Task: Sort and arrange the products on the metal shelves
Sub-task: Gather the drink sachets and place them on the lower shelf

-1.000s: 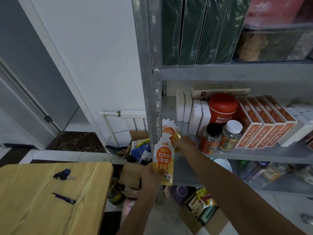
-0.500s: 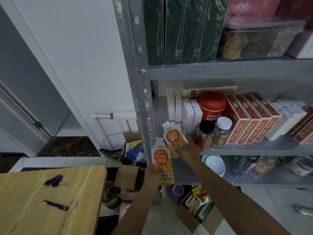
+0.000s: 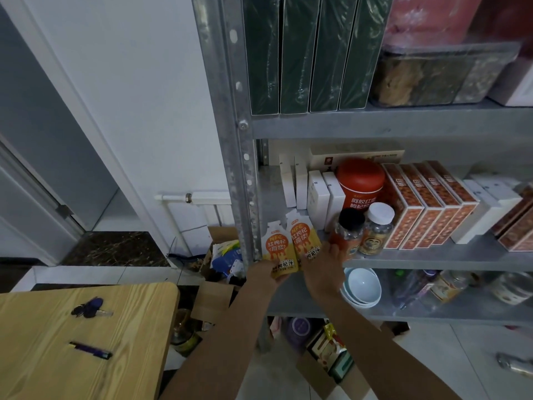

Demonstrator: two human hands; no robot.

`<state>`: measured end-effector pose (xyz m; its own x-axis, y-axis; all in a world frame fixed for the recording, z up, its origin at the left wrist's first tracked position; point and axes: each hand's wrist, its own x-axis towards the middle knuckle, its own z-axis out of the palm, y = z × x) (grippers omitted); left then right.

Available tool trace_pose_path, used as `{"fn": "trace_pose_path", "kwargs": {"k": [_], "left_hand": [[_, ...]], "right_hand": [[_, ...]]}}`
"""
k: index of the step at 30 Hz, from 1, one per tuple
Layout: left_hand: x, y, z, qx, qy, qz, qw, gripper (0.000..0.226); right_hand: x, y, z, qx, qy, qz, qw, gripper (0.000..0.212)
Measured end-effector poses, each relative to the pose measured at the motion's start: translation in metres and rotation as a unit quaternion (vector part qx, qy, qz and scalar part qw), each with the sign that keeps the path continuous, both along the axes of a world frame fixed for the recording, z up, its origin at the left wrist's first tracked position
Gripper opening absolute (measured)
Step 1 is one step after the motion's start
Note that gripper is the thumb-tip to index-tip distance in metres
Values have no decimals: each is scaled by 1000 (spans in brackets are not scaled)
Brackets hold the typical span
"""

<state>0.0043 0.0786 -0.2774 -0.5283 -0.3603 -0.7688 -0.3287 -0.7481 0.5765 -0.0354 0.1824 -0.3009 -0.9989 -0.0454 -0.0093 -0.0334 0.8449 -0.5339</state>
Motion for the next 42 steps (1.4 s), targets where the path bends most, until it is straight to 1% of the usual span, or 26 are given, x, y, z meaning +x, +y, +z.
{"fn": "trace_pose_path", "kwargs": {"k": [2,3,6,8,11,12,13,15,17,18,19,21,23,25,27,31,33,35,37,39,40,41,42], "left_hand": [[-5,2,-2,2,2,14,1000,40],[-7,3,-4,0,6,19,1000,40],[-10,3,-7,-20,0,23,1000,39],[-12,0,-11,-40,-1,17,999,39],[-11,-4,-18,-108,-31,-21,993,24],[-10,-5,-18,-117,-49,-37,991,24],[-9,-7,-21,-115,-62,-54,990,28],[-2,-6,-25,-124,-70,-63,988,33],[8,0,-30,-205,-73,-39,975,37],[13,4,-29,-245,-51,-30,968,35],[18,9,-25,-261,-4,-23,965,31],[23,17,-4,-247,97,-47,963,32],[21,17,16,-197,162,-86,963,30],[17,14,32,-134,190,-88,969,32],[12,10,37,-107,178,-81,975,32],[9,16,38,-154,135,-96,974,23],[9,21,39,-178,131,-104,970,17],[8,24,43,-200,124,-115,965,13],[8,26,49,-208,132,-127,961,13],[8,29,54,-215,144,-133,957,14],[8,31,56,-228,149,-134,953,12],[10,34,60,-246,157,-134,947,8],[12,37,64,-261,166,-140,941,14]], "right_hand": [[2,0,1,27,42,5,999,49],[3,0,2,21,43,4,999,46],[5,-4,9,-70,37,-15,997,33],[6,-4,13,-118,71,-25,990,27],[2,3,12,-162,97,-23,982,24],[1,5,11,-188,94,-26,977,23],[2,8,11,-229,89,-37,969,23],[8,13,12,-352,56,-77,931,24],[20,17,15,-466,-18,-110,878,25],[25,19,16,-506,-63,-121,852,26],[29,21,15,-530,-101,-129,832,26],[36,24,17,-551,-146,-127,811,25],[44,25,20,-562,-168,-109,802,24],[52,24,22,-554,-185,-88,807,24],[55,26,25,-539,-204,-70,814,24],[46,42,39,-496,-276,23,823,22],[44,45,42,-468,-285,56,835,19],[45,45,41,-446,-254,65,856,12],[45,45,40,-442,-220,63,867,6],[44,46,42,-448,-190,65,871,9],[45,47,44,-443,-161,67,879,13],[46,47,44,-424,-114,67,896,16],[47,46,45,-383,-55,64,920,18]]}}
